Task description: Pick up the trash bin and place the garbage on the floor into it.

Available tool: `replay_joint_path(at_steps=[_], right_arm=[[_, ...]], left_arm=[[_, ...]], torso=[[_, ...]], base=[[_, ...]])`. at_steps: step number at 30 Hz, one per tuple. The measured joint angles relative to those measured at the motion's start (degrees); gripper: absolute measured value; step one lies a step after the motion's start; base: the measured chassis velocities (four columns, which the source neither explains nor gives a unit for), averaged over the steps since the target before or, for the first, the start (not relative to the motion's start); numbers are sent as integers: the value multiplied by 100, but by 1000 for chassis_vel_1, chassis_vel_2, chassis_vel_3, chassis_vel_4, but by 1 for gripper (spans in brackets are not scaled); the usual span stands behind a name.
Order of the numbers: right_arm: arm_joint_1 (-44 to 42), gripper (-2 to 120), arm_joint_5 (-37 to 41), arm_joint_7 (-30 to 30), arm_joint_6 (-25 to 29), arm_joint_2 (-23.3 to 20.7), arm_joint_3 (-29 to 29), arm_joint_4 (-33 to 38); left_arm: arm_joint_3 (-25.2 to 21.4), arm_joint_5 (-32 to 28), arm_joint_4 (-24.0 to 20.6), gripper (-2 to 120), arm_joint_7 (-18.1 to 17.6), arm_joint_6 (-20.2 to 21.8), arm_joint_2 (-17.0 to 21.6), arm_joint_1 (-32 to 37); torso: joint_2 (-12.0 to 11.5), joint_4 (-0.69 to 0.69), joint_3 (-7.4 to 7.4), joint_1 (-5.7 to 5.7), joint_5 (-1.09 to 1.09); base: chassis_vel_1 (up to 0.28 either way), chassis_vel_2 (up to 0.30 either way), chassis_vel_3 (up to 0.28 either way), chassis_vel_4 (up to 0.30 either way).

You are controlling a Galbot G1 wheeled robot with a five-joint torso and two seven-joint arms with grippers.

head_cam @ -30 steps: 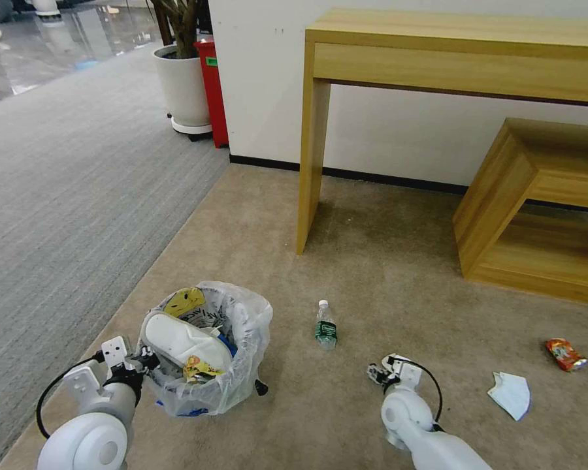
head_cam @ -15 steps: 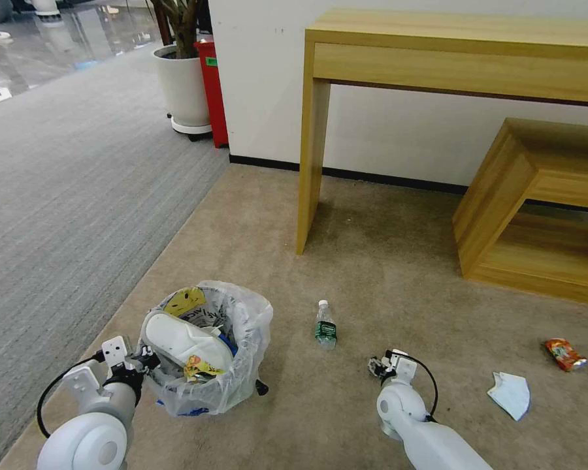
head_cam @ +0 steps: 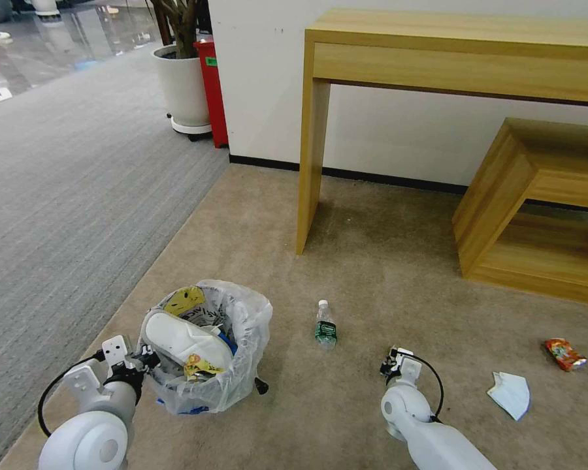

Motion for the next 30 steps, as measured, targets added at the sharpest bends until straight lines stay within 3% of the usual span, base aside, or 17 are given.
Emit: replay_joint_path(at_steps=[4,9,12,13,19,20,24,29,30], right_arm=[[-116,0,-114,-188,188,-151,71,190],[-307,0,-270,-775,828,-444,174,512],[-502,0,-437,-1793,1594,-902,309,1047],[-502,0,-437,-1793,1594,-902,309,1047],[-449,0,19,-3315,2629,-1575,307,2225],[-449,0,19,-3315,2629,-1575,307,2225],[330,0,752,-4547,3351,-2032,-479,3049],[919,0,1127,-4879,3374,-2306,-1105,3403],[1251,0,1278,-4988,3345,-2424,-1460,3532]], left_arm=[[-1,12,0,1,9,-15,7,12],[-2,24,0,1,12,-16,12,17],[10,43,-31,1,22,-16,7,51],[10,43,-31,1,22,-16,7,51],[33,96,-175,1,38,-13,-13,128],[33,96,-175,1,38,-13,-13,128],[81,100,-335,1,41,40,-23,185],[111,82,-455,1,36,106,-24,227],[121,55,-528,1,28,140,-24,256]], torso=[[0,0,0,0,-1],[0,0,0,0,0],[0,-1,0,0,-1],[0,-1,0,0,-1],[0,-1,0,0,-2],[0,-1,0,0,-2],[0,1,0,0,-2],[0,2,0,0,-2],[0,-1,0,0,-2]], base=[[0,0,0,0],[0,0,0,0],[0,0,0,0],[0,0,0,0],[0,0,0,0],[0,0,0,0],[0,0,0,0],[0,0,0,0],[0,0,0,0]])
